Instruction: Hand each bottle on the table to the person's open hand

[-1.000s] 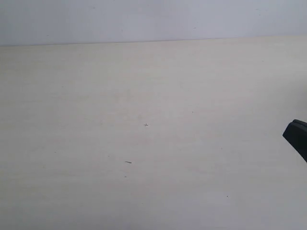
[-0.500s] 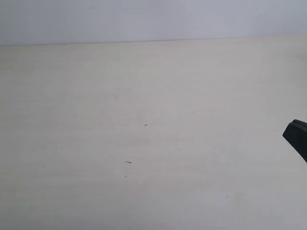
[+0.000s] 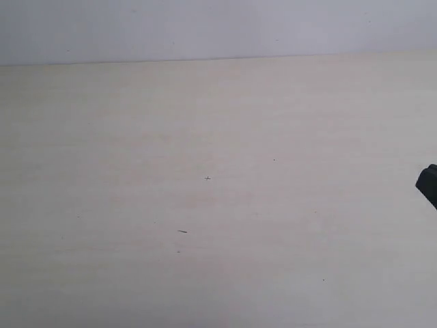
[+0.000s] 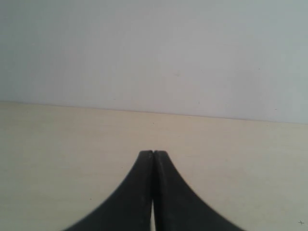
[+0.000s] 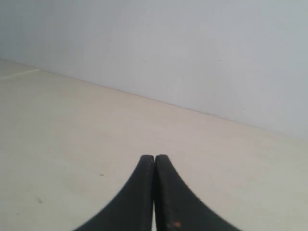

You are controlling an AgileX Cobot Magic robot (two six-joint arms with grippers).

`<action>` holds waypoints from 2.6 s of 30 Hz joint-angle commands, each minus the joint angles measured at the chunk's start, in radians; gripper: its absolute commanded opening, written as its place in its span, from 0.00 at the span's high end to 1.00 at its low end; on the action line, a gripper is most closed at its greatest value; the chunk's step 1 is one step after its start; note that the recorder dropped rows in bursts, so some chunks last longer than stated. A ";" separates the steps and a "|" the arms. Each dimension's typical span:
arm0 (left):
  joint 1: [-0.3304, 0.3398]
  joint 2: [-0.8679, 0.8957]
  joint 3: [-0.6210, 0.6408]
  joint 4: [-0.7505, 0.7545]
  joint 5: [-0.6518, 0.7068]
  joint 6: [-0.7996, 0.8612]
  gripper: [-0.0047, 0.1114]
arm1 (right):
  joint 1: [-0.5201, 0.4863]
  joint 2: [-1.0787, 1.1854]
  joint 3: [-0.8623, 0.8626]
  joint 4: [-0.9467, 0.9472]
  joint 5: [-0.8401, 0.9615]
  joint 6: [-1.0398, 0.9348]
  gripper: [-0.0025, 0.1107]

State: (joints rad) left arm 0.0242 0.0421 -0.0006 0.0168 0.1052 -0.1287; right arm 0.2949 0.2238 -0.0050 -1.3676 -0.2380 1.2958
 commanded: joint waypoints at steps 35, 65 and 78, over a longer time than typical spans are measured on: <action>0.002 -0.009 0.001 0.001 -0.001 0.002 0.96 | -0.271 -0.224 0.005 1.227 0.274 -1.158 0.98; 0.002 -0.009 0.001 0.001 -0.001 0.002 0.96 | -0.298 -0.224 0.005 1.260 0.270 -1.197 0.98; 0.002 -0.009 0.001 0.001 -0.001 0.002 0.96 | -0.298 -0.224 0.005 1.262 0.259 -1.197 0.98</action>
State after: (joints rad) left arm 0.0242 0.0421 -0.0006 0.0168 0.1052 -0.1287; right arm 0.0043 0.0061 -0.0050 -0.1063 0.0380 0.1035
